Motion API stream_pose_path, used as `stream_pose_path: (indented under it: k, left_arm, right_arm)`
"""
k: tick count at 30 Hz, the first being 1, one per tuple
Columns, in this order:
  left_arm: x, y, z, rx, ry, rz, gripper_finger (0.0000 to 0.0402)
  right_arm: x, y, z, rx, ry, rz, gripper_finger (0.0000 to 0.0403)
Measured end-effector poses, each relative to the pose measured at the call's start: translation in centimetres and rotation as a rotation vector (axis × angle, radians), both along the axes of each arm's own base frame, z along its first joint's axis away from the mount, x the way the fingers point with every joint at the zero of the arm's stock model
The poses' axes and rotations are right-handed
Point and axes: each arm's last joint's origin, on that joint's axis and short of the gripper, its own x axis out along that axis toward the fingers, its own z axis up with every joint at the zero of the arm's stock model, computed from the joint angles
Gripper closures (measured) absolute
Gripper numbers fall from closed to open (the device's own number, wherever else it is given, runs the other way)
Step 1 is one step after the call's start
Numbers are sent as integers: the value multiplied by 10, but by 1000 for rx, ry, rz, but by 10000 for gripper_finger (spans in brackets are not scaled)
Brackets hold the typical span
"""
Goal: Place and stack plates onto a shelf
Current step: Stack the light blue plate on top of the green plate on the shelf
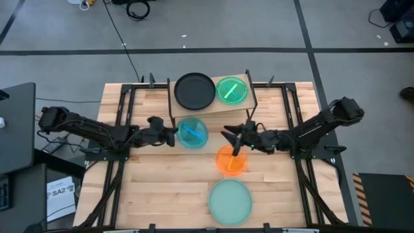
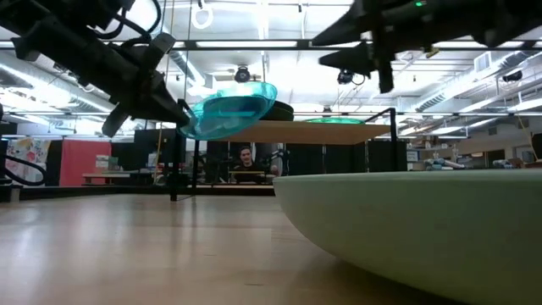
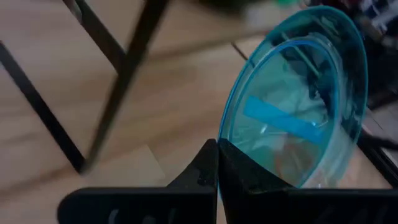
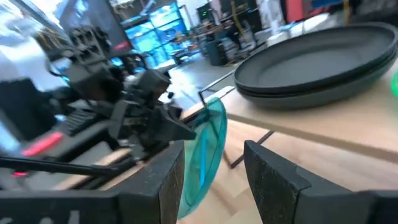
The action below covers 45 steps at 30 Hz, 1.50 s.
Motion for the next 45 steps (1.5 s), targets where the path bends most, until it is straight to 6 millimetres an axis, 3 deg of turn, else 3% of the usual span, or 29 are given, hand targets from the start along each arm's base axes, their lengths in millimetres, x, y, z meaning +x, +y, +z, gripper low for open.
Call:
stream_pose_path:
  k: [13,23,32,45]
  left_arm:
    - [-1,-8,11,197,-72,166,397]
    - [-1,-12,15,246,-84,198,397]
    - [-1,-12,15,247,-83,198,397]
    - [-1,-12,15,247,-83,198,397]
  right_arm:
    - [68,11,-6,-236,163,-245,231]
    - [103,7,-7,-297,200,-314,231]
    - [110,-2,-5,-310,209,-368,254]
    - [110,-3,-4,-309,205,-356,340]
